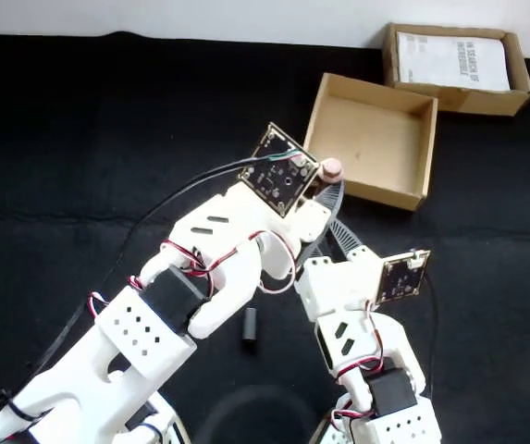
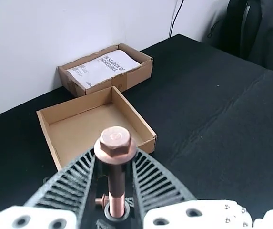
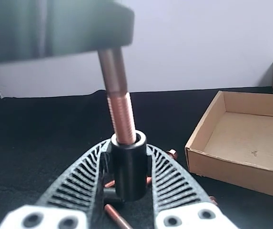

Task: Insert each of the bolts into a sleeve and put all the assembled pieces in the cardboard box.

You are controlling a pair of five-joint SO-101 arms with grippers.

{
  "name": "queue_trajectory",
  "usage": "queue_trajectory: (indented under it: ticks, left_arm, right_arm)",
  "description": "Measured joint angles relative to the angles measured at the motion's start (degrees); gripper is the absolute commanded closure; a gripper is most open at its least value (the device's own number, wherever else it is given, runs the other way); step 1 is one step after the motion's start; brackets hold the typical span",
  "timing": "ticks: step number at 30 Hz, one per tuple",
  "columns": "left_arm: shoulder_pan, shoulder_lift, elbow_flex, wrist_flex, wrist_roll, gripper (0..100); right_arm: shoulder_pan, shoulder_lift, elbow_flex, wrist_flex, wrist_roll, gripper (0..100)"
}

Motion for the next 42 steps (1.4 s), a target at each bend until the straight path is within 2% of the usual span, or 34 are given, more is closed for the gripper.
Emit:
queue_trajectory:
  ticks: [16,18,23,25,31,38,42]
  left_arm:
    - [-0.35,0.09,7.38,-0.09,0.00,98]
    - [-1.05,0.09,7.47,-0.09,0.00,93]
    - [-4.22,0.00,7.47,1.23,0.00,65]
    - [-5.36,0.00,7.47,3.43,0.00,62]
    - [-5.63,-0.09,7.47,8.62,0.09,67]
    - [-5.19,-6.42,6.24,9.23,0.00,74]
    - [-5.27,-11.87,5.10,9.23,0.00,83]
  right_arm:
    - [-0.09,0.09,0.00,0.09,0.09,99.2]
    - [-0.09,0.09,0.00,0.09,0.09,99.2]
    - [0.09,0.09,0.00,0.09,0.09,99.2]
    - [0.18,0.09,0.00,0.09,0.09,99.2]
    - [0.00,0.18,0.00,0.09,0.18,99.2]
    - [0.79,0.26,0.00,0.53,0.18,99.2]
    - [1.41,0.26,0.00,3.43,0.18,99.2]
